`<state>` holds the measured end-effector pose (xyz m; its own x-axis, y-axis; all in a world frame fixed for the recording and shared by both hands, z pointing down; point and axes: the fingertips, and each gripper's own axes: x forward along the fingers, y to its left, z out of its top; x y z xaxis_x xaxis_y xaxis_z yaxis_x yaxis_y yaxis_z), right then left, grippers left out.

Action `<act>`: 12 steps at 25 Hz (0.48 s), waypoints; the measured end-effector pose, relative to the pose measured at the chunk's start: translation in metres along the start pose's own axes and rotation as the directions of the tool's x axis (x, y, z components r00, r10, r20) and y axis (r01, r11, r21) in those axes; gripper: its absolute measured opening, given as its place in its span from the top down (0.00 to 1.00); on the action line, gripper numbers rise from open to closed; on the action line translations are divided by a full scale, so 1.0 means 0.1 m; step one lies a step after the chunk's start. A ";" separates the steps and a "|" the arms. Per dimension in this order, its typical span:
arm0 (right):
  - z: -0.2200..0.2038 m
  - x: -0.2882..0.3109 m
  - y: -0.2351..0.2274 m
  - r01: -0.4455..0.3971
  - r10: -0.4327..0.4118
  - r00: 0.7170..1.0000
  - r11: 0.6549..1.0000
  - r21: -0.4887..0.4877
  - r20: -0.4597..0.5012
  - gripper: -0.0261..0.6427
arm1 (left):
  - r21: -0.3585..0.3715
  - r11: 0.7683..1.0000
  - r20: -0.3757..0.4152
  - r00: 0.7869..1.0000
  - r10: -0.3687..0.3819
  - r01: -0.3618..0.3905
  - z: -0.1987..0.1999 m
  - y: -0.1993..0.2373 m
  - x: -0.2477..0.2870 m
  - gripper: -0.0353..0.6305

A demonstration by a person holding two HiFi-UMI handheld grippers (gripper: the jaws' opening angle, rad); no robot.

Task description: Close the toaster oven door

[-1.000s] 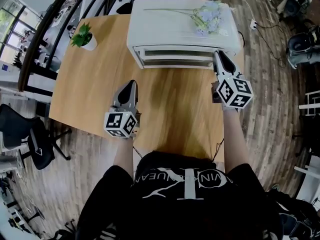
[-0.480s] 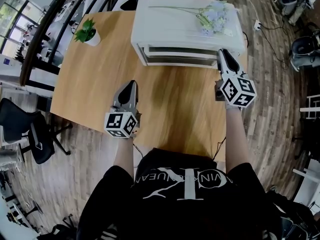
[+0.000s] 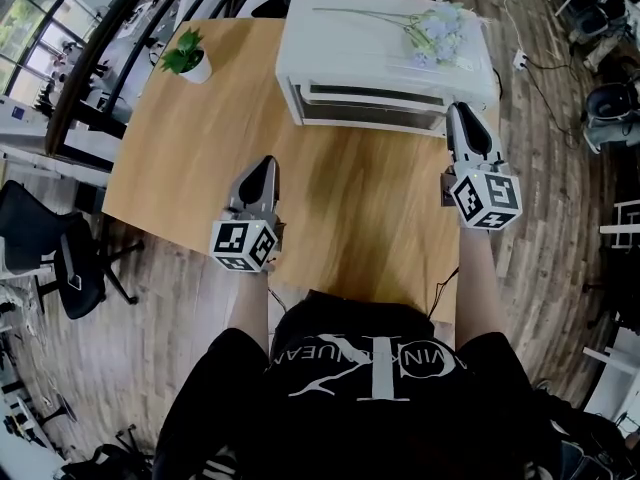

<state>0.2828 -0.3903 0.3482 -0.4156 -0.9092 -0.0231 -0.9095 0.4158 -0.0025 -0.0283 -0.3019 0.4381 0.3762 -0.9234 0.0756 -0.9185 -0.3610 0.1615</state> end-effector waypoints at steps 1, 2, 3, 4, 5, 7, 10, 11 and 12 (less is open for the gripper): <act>-0.01 -0.04 0.04 -0.008 0.008 1.000 1.000 -0.010 -0.007 0.86 | 0.003 1.000 0.007 1.000 -0.001 0.001 0.01 -0.01 -0.01 0.96; -0.03 -0.09 0.07 -0.013 0.013 1.000 1.000 -0.018 -0.015 0.87 | 0.006 1.000 0.012 1.000 -0.001 0.001 0.01 -0.02 -0.03 0.96; -0.06 -0.14 0.10 -0.016 0.016 1.000 1.000 -0.023 -0.023 0.88 | 0.006 1.000 0.015 1.000 -0.002 0.002 0.01 -0.03 -0.05 0.96; -0.10 -0.19 0.12 -0.017 0.016 0.999 1.000 -0.024 -0.033 0.89 | 0.005 1.000 0.018 1.000 -0.002 0.002 0.00 -0.05 -0.07 0.96; -0.13 -0.24 0.14 -0.017 0.016 0.999 1.000 -0.021 -0.043 0.89 | 0.004 1.000 0.021 1.000 -0.004 0.004 0.00 -0.08 -0.09 0.96; -0.19 -0.34 0.17 -0.018 0.017 0.998 1.000 -0.011 -0.060 0.90 | 0.006 1.000 0.027 1.000 -0.008 0.008 0.00 -0.12 -0.13 0.96; -0.28 -0.49 0.22 -0.023 0.023 0.996 1.000 -0.001 -0.085 0.91 | 0.012 1.000 0.028 1.000 -0.009 0.008 -0.01 -0.17 -0.21 0.96; -0.31 -0.54 0.23 -0.024 0.025 0.995 1.000 0.002 -0.092 0.92 | 0.015 1.000 0.025 1.000 -0.008 0.007 -0.02 -0.18 -0.23 0.96; -0.33 -0.58 0.24 -0.026 0.026 0.995 1.000 0.007 -0.099 0.92 | 0.017 1.000 0.023 1.000 -0.006 0.006 -0.03 -0.19 -0.25 0.96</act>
<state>0.2845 -0.3279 0.3829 -0.4387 -0.8955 0.0755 -0.8983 0.4394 -0.0088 -0.0202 -0.2711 0.4365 0.3791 -0.9239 0.0520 -0.9182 -0.3686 0.1448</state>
